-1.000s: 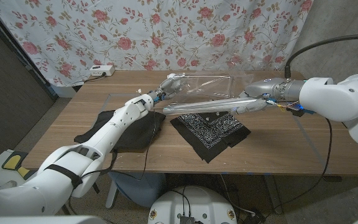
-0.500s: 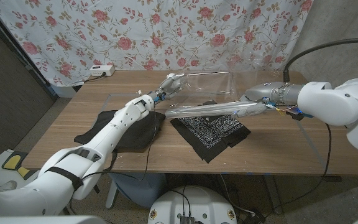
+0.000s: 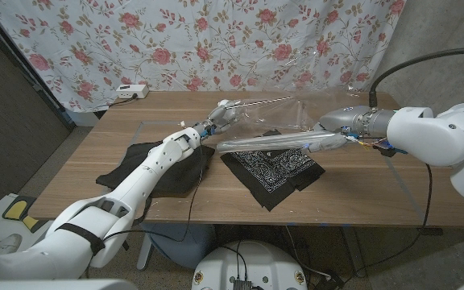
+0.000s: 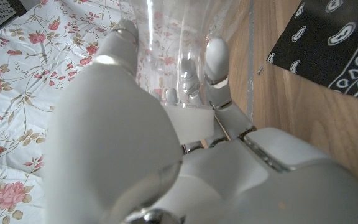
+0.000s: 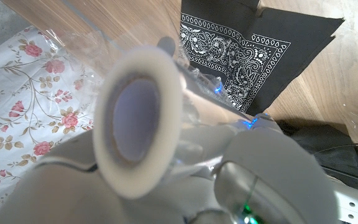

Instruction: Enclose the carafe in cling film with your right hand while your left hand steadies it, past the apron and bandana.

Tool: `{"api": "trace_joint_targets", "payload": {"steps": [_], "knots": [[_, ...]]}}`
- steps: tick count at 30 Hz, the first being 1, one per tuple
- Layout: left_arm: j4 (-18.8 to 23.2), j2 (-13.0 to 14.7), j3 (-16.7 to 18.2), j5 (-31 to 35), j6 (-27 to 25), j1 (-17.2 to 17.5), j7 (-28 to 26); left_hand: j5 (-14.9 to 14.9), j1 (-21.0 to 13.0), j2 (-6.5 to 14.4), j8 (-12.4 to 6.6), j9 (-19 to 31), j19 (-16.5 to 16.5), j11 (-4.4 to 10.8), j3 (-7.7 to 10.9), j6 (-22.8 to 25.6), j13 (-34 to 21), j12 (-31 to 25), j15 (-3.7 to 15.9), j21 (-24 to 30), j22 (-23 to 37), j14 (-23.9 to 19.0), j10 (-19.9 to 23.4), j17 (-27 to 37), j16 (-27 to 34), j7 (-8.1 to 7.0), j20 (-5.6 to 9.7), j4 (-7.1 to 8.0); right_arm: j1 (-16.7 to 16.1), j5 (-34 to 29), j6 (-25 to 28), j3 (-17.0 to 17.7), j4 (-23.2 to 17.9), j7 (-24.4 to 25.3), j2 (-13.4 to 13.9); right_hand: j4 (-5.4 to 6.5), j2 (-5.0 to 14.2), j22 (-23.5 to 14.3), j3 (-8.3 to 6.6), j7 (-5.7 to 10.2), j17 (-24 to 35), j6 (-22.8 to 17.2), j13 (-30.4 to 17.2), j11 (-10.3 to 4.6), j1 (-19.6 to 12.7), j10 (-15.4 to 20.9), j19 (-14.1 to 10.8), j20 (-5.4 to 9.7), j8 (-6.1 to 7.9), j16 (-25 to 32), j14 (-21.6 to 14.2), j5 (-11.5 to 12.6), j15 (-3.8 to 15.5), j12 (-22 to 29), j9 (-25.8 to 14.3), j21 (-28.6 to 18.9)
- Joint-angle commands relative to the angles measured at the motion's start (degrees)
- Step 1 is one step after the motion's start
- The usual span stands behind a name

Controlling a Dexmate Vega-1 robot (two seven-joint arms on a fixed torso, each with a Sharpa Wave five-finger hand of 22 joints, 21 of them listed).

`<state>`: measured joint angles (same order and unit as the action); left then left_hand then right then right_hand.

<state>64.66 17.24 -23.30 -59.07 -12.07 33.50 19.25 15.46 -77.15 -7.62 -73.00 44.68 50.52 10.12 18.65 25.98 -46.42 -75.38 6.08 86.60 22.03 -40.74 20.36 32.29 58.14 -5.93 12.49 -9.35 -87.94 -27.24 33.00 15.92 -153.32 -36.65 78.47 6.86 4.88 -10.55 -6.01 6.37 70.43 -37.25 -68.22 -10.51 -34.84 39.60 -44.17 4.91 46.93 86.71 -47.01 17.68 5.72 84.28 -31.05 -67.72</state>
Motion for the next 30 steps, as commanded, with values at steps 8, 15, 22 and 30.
{"api": "trace_joint_targets", "payload": {"steps": [8,15,22,30], "knots": [[0.0,-1.5,0.4,-0.8,1.5,0.3,0.1,-0.3,-15.9,15.6,-7.22,-0.2,-0.1,-0.06,0.84,0.3,-0.1,-0.1,1.29,-0.1,0.1,-2.9,0.2,0.3,27.0,0.22,0.30,-0.20,-0.5,-1.4,2.7,-1.1,-1.8,-0.1,0.6,-0.68,2.62,-0.1,-0.14,0.99,0.1,-1.3,-2.6,-0.14,-0.9,0.8,0.2,1.63,0.55,0.6,0.1,0.3,6.56,5.2,0.0,0.3],[-0.4,-2.1,0.2,-0.7,1.7,-0.1,-0.1,-0.3,-15.9,15.6,-7.35,0.0,-0.1,-0.15,0.86,0.1,0.0,-0.1,1.13,0.0,0.0,-2.7,0.2,0.4,27.0,0.27,0.30,-0.17,-1.8,-2.6,2.9,-0.8,-2.1,-0.4,0.3,-0.87,2.71,-0.2,-0.24,1.01,0.1,-1.3,-2.6,-0.14,-1.2,0.8,0.2,1.67,0.73,0.5,0.2,0.3,6.56,5.2,0.0,0.3],[-0.7,-2.8,0.5,-1.2,1.9,-0.2,-0.2,-0.4,-15.8,15.6,-7.34,-0.2,-0.2,-0.26,0.86,0.2,0.2,0.0,1.12,-0.1,-0.1,-2.8,0.2,0.4,27.1,0.49,0.30,-0.15,-1.9,-3.3,3.8,-1.4,-2.2,-0.3,0.7,-1.05,2.81,-0.2,-0.35,1.11,0.1,-1.3,-2.6,-0.12,-1.5,0.9,0.2,1.70,0.91,0.5,0.2,0.3,6.56,5.3,0.0,0.2],[-1.1,-3.0,0.4,-1.0,2.0,-0.6,-0.1,-0.5,-15.8,15.7,-7.49,-0.2,-0.3,0.01,0.90,0.1,0.2,-0.1,1.25,0.0,-0.1,-2.6,0.2,0.4,27.1,0.12,0.30,-0.11,-1.9,-3.1,3.7,-1.6,-1.7,-0.1,0.7,-1.21,2.89,-0.2,-0.45,1.15,0.1,-1.3,-2.7,-0.11,-1.8,0.9,0.3,1.72,1.04,0.5,0.2,0.3,6.56,5.3,0.1,0.2]]}}
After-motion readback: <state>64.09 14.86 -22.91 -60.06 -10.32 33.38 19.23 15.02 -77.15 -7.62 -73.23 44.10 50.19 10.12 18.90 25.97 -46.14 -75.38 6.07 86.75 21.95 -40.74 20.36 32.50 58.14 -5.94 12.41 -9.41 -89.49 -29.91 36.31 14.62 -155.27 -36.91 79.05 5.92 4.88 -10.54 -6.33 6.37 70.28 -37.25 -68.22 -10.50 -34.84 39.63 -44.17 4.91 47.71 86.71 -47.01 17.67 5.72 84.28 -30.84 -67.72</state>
